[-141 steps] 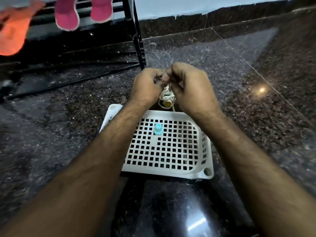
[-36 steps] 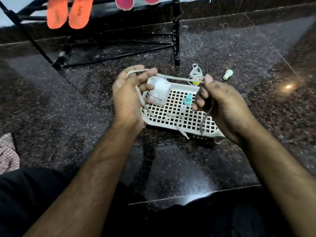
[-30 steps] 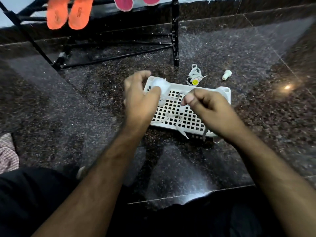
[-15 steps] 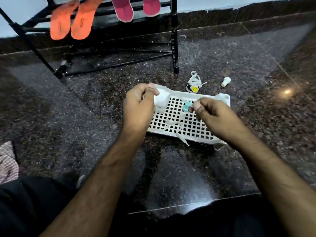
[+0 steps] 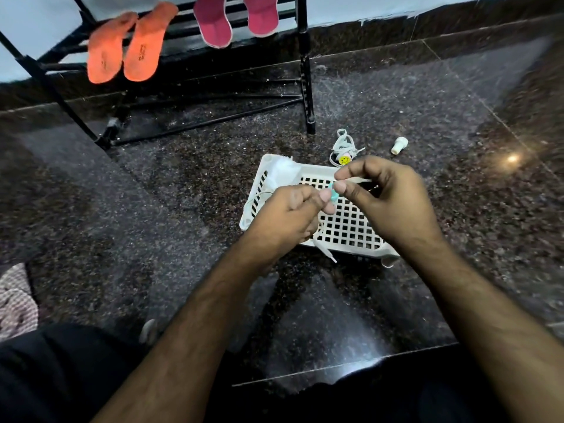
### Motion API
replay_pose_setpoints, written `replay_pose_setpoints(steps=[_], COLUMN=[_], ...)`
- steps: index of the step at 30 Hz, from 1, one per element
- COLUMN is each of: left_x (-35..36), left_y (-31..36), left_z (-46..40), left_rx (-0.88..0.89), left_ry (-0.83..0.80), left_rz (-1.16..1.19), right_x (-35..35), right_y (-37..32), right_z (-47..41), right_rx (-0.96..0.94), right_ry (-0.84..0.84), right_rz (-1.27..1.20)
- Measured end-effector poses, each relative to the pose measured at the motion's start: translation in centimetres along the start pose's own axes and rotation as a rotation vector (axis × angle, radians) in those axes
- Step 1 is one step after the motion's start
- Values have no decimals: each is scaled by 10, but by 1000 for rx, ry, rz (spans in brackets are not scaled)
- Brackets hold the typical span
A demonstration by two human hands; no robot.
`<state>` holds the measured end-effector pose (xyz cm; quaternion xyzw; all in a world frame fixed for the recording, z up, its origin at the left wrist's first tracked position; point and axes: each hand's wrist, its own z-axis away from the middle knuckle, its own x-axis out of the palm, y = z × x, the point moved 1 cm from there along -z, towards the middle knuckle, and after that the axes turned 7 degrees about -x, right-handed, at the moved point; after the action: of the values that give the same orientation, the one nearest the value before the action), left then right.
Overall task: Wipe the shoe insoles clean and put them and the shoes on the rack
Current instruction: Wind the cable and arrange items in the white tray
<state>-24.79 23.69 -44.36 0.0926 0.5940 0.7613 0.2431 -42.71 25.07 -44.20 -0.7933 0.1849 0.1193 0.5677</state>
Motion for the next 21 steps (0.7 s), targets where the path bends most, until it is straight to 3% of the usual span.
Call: replay_pose_setpoints(steps=[4, 11, 19, 21], left_x=[8, 10, 13, 13], left_y=[9, 8, 5, 6], left_z=[2, 5, -2, -2], left_rx=[6, 49, 257, 271], left_ry=[18, 117, 275, 294], left_rz=[168, 530, 59, 53], right_x=[-1, 22, 26, 25], right_y=[2, -5, -7, -10], right_z=[-1, 5, 11, 11], right_rx=[27, 183, 311, 337], right_ry=[63, -127, -54, -74], right_rz=[-19, -379, -443, -484])
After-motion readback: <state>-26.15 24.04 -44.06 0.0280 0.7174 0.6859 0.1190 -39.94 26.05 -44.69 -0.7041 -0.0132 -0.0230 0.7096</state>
